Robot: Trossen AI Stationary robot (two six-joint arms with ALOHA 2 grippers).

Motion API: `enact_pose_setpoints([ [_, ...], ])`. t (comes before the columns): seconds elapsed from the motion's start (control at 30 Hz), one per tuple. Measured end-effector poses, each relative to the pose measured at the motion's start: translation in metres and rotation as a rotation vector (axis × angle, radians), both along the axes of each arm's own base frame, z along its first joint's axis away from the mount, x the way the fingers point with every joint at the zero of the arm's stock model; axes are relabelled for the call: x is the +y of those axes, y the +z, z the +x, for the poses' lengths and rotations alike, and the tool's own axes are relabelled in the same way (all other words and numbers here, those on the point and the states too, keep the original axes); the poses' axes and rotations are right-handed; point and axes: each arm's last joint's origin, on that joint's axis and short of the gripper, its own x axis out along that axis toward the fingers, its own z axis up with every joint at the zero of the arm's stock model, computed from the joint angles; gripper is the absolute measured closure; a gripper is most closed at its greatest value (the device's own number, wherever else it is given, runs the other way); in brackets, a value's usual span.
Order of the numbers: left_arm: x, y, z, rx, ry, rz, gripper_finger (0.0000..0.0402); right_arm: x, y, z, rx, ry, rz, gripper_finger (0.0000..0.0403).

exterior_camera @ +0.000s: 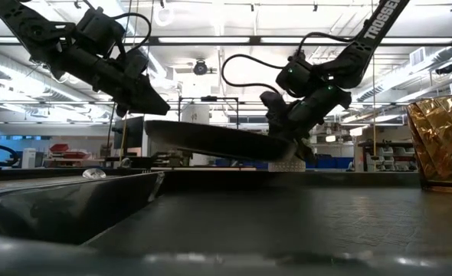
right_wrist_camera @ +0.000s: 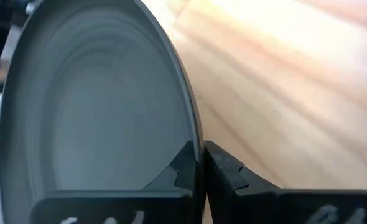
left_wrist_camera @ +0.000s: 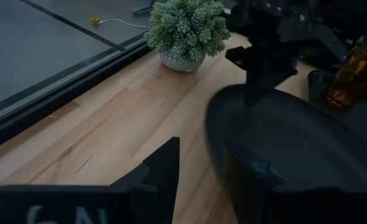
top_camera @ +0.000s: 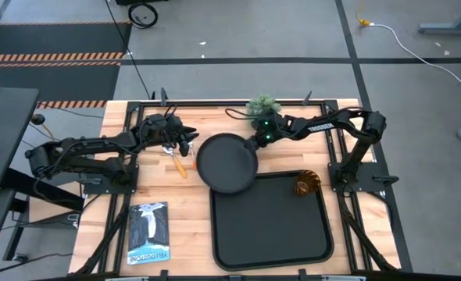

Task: Pick and place plate/cup/fork/spoon on tray
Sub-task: Put the black plate on the black tray

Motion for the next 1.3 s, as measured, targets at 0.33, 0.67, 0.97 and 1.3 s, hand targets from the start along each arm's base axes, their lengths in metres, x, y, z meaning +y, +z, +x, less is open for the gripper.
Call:
enact_pose_setpoints([
  [0.33, 0.000, 0.000, 0.000, 0.000, 0.000, 0.001, 0.0276, 0.026, 0.002, 0.008, 0.047, 0.261, -0.031, 0.0379],
  [0.67, 0.000, 0.000, 0.000, 0.000, 0.000, 0.001, 0.0276, 0.042, 0.024, 0.021, 0.182, 0.507, -0.173, 0.0378],
  [0.97, 0.000, 0.000, 0.000, 0.000, 0.000, 0.001, 0.0276, 0.074, 0.027, 0.027, 0.145, 0.787, -0.324, 0.0378],
  [1.3, 0.000, 0.000, 0.000, 0.000, 0.000, 0.001, 0.0276, 0.110, 0.026, 0.028, 0.126, 0.957, -0.317, 0.0378],
])
